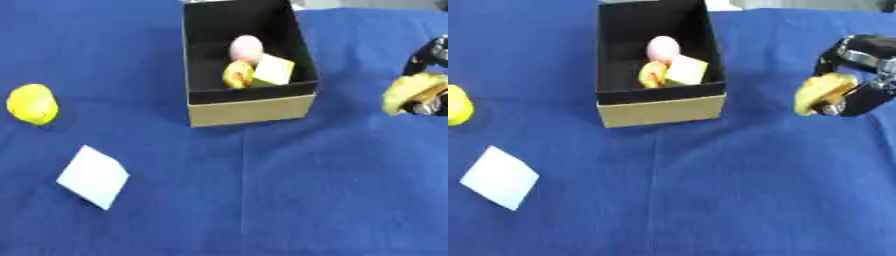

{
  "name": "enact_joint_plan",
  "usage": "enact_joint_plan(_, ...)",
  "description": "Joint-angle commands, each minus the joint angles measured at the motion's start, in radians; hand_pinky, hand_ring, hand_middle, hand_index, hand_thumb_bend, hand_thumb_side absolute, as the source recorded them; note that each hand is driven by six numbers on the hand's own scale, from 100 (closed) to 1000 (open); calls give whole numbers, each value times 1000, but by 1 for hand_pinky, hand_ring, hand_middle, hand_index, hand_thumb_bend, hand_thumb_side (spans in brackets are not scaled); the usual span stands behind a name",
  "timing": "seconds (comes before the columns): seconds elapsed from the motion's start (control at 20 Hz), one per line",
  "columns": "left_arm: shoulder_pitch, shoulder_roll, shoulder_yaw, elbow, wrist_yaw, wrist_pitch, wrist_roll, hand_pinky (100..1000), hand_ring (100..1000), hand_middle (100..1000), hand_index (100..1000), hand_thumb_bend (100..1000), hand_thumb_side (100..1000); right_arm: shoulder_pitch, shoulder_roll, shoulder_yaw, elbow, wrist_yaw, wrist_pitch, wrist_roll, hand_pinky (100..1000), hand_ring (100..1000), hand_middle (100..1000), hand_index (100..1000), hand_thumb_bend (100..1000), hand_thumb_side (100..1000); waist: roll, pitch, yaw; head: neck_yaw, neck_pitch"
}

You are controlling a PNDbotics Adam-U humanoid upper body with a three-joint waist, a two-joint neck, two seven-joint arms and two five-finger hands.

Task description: Pick up objects on the table and place them in the box.

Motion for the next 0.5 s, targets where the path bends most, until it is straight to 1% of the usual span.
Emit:
enact_joint_plan(0.05, -2, 30, 4, -18, -2, 0, 2, 736, 582, 535, 773, 291, 538, -50, -53, -25, -72, -50, 12, -11, 817, 714, 485, 639, 364, 100, -3, -32, 0, -1, 4)
enact_joint_plan(0.15, -1, 33, 3, -18, -1, 1, 2, 736, 582, 535, 773, 292, 537, -91, -56, -21, -101, -77, 23, -13, 817, 714, 488, 643, 364, 100, -9, -36, 4, -5, 4)
enact_joint_plan(0.25, -3, 36, 0, -18, 0, 2, 0, 736, 582, 536, 773, 292, 536, -141, -44, -6, -119, -97, 33, -6, 817, 714, 494, 650, 365, 100, -14, -40, 11, -13, 5)
enact_joint_plan(0.4, -7, 40, -5, -18, 4, 2, -5, 736, 582, 536, 773, 294, 534, -219, -7, 29, -116, -101, 42, 16, 816, 712, 508, 664, 372, 100, -22, -45, 28, -28, 3)
enact_joint_plan(0.5, -8, 42, -7, -18, 6, 2, -8, 736, 582, 536, 773, 295, 534, -268, 26, 51, -91, -88, 51, 29, 815, 718, 524, 680, 382, 100, -27, -46, 42, -38, 2)
